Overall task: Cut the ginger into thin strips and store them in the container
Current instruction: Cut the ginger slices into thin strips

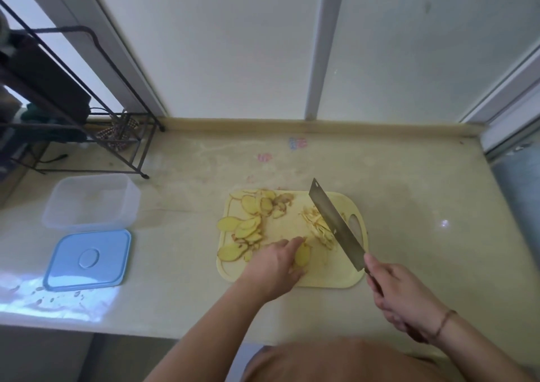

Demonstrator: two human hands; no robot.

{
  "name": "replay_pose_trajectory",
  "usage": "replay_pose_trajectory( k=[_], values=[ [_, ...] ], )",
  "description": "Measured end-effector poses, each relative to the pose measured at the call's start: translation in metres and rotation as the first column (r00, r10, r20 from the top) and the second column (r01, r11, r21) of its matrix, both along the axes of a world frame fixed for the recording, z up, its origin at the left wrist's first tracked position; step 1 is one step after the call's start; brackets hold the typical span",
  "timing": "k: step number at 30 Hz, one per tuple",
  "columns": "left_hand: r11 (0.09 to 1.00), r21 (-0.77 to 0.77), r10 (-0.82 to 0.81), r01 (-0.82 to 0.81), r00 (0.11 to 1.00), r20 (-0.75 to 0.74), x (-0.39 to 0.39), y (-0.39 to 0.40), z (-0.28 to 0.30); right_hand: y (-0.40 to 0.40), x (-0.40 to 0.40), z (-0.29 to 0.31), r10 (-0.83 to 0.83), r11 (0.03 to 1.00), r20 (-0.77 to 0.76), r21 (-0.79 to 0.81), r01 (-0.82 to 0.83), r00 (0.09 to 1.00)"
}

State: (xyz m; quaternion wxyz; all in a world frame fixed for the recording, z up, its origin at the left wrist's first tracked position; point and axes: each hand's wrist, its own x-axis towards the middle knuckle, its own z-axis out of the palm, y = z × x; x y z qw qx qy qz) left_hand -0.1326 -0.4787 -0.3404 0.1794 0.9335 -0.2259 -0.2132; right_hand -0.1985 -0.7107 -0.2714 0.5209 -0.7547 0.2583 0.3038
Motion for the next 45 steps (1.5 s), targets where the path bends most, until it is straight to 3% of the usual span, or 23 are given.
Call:
replay_pose_trajectory(
  k=[4,9,16,20,27,29,32,34,36,42,45],
  values=[
    [0.99,0.076,-0.129,0.12,0.983,0.134,0.005,0.005,-0.005,-0.001,0.0,-0.001,0.009,1.0,0.011,-0.004,-0.009,1.0],
    [0.966,0.06,-0.259,0.252,0.954,0.154,0.013,0.0,-0.009,-0.003,0.0,-0.002,0.022,1.0,0.012,-0.007,-0.022,1.0],
    [0.974,-0.042,-0.214,0.224,0.961,0.173,0.005,-0.002,-0.02,-0.004,-0.004,-0.002,0.029,1.0,0.016,-0.011,-0.029,0.999],
    [0.977,-0.028,-0.191,0.21,0.93,0.314,-0.006,-0.002,-0.029,-0.002,-0.005,-0.002,0.028,1.0,0.025,-0.004,-0.028,0.999],
    [0.992,-0.072,-0.058,0.102,0.887,0.459,-0.028,-0.003,-0.04,0.002,-0.006,-0.001,0.043,0.999,0.032,0.019,-0.044,0.999],
    [0.987,-0.147,0.017,0.063,0.873,0.487,-0.025,0.004,-0.033,0.002,-0.006,-0.001,0.053,0.998,0.035,0.018,-0.054,0.998],
    [0.927,-0.316,0.336,-0.203,0.824,0.456,-0.005,0.029,-0.03,0.002,-0.006,-0.002,0.062,0.998,0.041,0.016,-0.063,0.997],
    [0.88,-0.279,0.472,-0.384,0.775,0.42,0.01,0.049,-0.032,0.002,-0.006,-0.003,0.063,0.998,0.041,0.017,-0.064,0.997],
    [0.866,-0.217,0.501,-0.452,0.779,0.377,0.022,0.061,-0.033,0.002,-0.006,-0.004,0.067,0.998,0.032,0.012,-0.068,0.997],
    [0.891,-0.192,0.455,-0.412,0.819,0.35,0.038,0.067,-0.029,0.003,-0.006,-0.008,0.057,0.998,0.014,0.013,-0.058,0.998],
    [0.89,-0.127,0.455,-0.437,0.851,0.262,0.043,0.064,-0.021,0.003,-0.004,-0.007,0.057,0.998,0.017,0.023,-0.057,0.998]
  ],
)
